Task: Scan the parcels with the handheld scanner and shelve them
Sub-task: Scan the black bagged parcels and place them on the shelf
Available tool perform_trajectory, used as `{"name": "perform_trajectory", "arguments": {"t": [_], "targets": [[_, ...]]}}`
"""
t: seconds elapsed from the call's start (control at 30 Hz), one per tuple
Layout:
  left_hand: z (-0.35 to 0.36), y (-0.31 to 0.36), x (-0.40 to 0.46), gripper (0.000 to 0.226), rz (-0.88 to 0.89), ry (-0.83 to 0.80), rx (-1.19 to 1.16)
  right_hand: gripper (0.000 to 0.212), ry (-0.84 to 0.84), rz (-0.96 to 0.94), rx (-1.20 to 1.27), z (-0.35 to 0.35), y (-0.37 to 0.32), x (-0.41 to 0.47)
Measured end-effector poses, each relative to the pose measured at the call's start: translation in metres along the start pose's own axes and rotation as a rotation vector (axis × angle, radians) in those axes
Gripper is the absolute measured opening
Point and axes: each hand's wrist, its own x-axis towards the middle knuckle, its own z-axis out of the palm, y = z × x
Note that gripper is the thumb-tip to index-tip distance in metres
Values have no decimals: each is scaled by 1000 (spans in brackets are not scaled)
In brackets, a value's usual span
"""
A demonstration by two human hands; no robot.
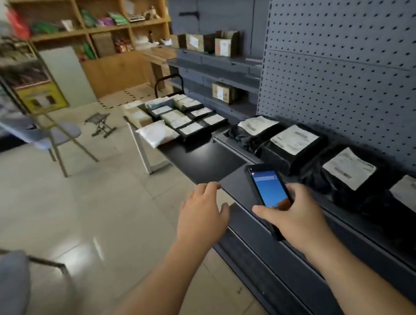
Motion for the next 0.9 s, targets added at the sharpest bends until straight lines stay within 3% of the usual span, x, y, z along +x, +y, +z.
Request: {"name": "perform_trajectory", "arguments": {"t": [0.2, 0.33, 0.5, 0.9], "targets": [[-13, -73, 41, 48, -163, 27, 67, 63, -168, -58, -89, 79, -26, 70], [-23, -112, 87, 49, -263, 38, 108, 81, -274, -116, -111, 130, -46, 131], [-45, -144, 145, 49, -392, 54, 166, 89, -382, -166, -140, 181, -81, 209], [-81, -250, 237, 51, -600, 119, 165, 94, -557, -261, -247, 313, -157, 319]]}}
